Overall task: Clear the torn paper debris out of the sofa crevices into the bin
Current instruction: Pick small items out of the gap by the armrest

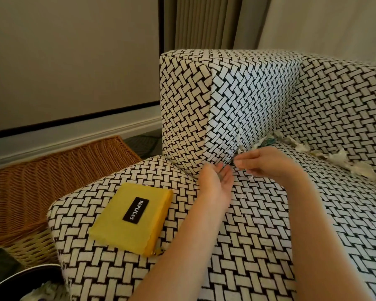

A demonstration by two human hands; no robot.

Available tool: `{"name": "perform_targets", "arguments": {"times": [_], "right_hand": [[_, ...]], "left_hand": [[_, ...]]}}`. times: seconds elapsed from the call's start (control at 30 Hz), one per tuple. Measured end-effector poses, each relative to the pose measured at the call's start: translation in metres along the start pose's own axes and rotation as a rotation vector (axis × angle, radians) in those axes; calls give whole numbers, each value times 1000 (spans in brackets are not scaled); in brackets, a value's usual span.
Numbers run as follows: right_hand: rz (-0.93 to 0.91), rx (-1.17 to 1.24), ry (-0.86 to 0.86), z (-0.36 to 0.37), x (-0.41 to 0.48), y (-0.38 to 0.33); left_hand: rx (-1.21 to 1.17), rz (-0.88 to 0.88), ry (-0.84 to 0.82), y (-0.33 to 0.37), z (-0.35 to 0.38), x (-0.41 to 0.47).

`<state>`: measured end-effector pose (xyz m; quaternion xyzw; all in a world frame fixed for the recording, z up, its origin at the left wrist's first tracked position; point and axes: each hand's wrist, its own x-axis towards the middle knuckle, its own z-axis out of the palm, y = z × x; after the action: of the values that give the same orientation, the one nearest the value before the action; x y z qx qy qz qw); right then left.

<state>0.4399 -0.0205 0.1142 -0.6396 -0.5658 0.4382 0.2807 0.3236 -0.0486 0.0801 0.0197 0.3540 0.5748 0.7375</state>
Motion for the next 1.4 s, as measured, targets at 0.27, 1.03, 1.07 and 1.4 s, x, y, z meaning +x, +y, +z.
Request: {"name": "perform_targets", "arguments": {"times": [0.27,1.03,1.07,1.4], "right_hand": [[-47,38,-52,16,17,0],[-15,-906,392,51,43,14],[-9,-907,422,52,44,14],[-50,-425,336,22,38,20]], "left_hand": [[-6,-25,-116,1,10,20],[-162,-164,-52,11,1,22],[-165,-162,-51,11,1,21],[-133,-110,-58,12,0,14]]}}
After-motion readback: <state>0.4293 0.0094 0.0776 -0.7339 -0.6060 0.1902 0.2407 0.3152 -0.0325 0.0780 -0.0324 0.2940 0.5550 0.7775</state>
